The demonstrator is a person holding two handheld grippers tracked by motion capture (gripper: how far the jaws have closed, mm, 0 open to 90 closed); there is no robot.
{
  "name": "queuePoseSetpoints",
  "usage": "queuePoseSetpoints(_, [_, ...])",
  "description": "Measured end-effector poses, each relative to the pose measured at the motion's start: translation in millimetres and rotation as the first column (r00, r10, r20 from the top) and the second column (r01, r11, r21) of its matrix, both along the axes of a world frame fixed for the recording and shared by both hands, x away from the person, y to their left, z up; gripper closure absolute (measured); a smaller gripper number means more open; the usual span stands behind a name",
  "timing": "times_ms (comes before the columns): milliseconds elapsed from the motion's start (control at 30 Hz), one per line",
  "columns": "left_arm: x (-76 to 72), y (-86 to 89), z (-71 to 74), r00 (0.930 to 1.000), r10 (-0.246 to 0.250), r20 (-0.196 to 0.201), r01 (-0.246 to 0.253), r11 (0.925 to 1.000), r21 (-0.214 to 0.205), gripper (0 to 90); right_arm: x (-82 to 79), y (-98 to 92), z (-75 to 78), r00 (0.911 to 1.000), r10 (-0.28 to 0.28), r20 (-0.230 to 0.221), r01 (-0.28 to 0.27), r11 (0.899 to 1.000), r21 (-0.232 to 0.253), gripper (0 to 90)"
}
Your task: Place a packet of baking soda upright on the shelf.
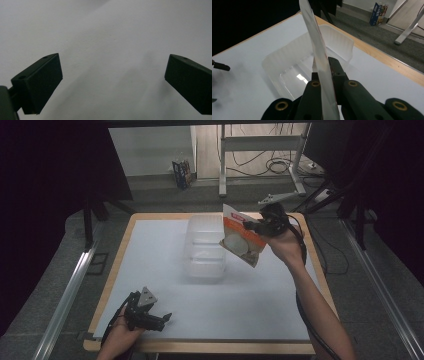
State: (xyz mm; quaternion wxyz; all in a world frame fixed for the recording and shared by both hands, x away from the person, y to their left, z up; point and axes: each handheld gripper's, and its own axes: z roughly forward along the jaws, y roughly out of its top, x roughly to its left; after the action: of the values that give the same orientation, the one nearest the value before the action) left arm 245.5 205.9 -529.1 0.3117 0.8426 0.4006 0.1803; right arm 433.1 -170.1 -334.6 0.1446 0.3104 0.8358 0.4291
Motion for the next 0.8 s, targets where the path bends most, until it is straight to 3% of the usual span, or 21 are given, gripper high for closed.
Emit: queuePoseSetpoints(800, [-0.5, -1.7, -0.5, 1.0, 0.001, 0.005, -0.001, 0.9999, 0.016, 1.4, 56.1, 48.5, -4.0, 0.9992, 0.037, -0.011, -0.037, 0.999, 0.0, 88.2])
